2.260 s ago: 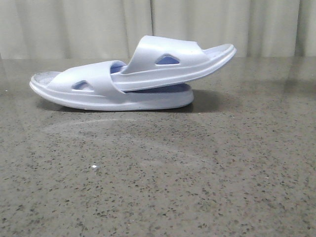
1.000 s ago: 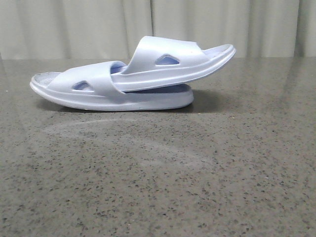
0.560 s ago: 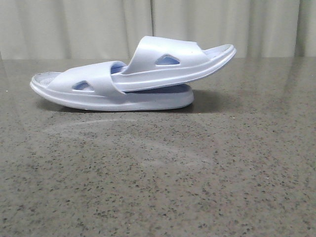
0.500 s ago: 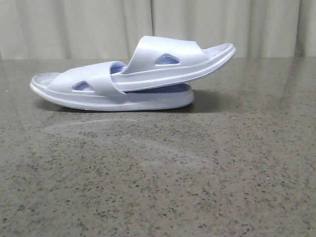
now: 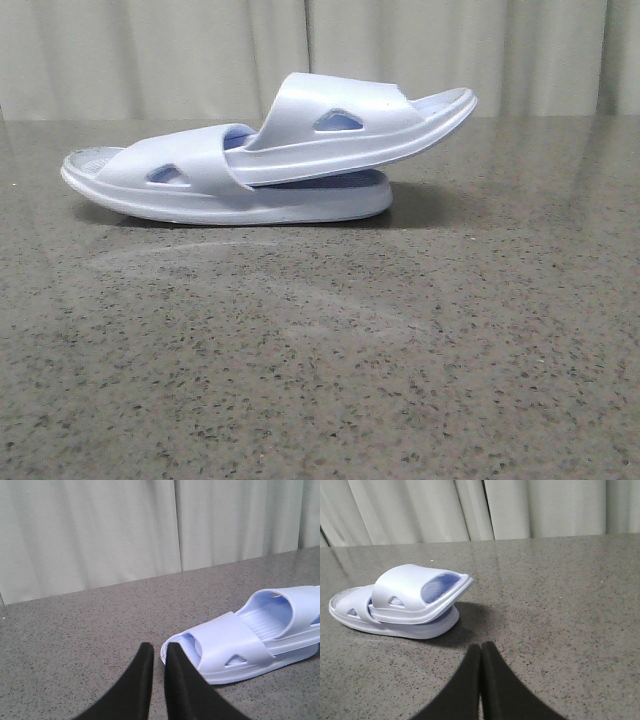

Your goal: Insert blue slippers together front up

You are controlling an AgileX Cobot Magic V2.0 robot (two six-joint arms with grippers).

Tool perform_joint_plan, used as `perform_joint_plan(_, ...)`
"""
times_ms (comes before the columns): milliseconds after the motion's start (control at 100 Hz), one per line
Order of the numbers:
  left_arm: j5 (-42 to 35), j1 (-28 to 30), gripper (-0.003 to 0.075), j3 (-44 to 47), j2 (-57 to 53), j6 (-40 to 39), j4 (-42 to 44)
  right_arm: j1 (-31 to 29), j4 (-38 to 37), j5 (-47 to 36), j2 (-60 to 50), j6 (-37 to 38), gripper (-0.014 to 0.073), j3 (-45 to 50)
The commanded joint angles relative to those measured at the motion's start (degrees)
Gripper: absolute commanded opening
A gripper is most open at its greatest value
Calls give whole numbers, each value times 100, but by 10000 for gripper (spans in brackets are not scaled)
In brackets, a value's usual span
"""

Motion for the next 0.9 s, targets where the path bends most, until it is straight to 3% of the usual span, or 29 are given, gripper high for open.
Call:
perform_joint_plan(0, -364, -37, 15, -145, 27, -14, -112, -5, 183, -212, 16, -55, -99, -151)
perform_joint_plan(160, -629, -37, 15, -41, -11, -196, 358, -5, 183, -212, 16, -55, -99, -151)
perform_joint_plan(400, -1557, 109, 15, 802, -375, -3304, 3307, -5, 183, -212, 16, -55, -99, -151)
perform_joint_plan(890, -1555, 1609, 15, 2263, -1849, -3724, 3420, -5, 183, -212, 16, -55, -99, -151)
